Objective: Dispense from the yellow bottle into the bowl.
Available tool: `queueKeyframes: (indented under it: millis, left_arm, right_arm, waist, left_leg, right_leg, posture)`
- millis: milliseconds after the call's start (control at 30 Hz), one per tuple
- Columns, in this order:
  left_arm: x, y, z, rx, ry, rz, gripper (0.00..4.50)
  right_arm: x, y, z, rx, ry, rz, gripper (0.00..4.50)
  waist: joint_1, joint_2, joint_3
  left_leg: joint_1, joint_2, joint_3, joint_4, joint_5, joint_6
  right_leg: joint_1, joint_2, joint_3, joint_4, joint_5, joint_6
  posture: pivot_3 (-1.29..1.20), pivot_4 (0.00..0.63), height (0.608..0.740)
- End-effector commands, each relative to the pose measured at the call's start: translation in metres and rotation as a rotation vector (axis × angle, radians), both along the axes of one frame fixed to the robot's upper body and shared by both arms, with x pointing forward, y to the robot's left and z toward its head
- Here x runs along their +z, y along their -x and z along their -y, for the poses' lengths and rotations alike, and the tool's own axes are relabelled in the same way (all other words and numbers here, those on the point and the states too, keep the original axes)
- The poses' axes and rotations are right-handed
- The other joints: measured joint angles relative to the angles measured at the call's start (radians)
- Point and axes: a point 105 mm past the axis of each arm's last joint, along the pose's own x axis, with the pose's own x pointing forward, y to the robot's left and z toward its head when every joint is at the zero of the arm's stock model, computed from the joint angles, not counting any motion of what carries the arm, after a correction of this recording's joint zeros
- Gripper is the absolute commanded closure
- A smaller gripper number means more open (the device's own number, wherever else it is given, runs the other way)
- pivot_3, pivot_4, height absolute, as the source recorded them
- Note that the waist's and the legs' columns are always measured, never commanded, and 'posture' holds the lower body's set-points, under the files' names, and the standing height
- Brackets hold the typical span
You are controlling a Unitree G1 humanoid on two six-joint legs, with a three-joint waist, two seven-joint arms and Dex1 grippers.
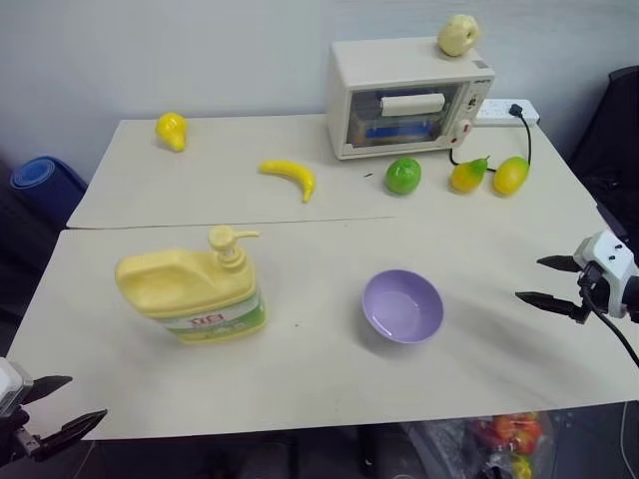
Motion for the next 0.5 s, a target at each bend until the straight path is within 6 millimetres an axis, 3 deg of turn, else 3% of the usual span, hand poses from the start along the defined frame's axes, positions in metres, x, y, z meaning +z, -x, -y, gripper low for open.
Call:
queueKeyframes:
  millis: [33, 500]
  left_arm:
    - [0.002, 0.007, -0.005, 0.01, -0.015, -0.001, 0.0]
    - [0.02, -0.014, -0.007, 0.055, 0.07, 0.133, 0.0]
  right_arm:
    - [0.014, 0.0, 0.004, -0.01, 0.015, 0.044, 0.04]
    - [0.016, -0.002, 0.0, -0.027, -0.025, 0.036, 0.04]
  waist:
    - [-0.001, 0.0, 0.0]
    - [0.0, 0.0, 0.0]
  left_leg:
    - [0.0, 0.0, 0.0, 0.0, 0.0, 0.0]
    - [0.001, 0.0, 0.002, 0.0, 0.0, 0.0]
  right_leg:
    - [0.0, 0.0, 0.0, 0.0, 0.0, 0.0]
    - [-0.001, 0.0, 0.002, 0.002, 0.0, 0.0]
  posture:
    - [0.0, 0.15, 0.74]
    - [0.0, 0.15, 0.74]
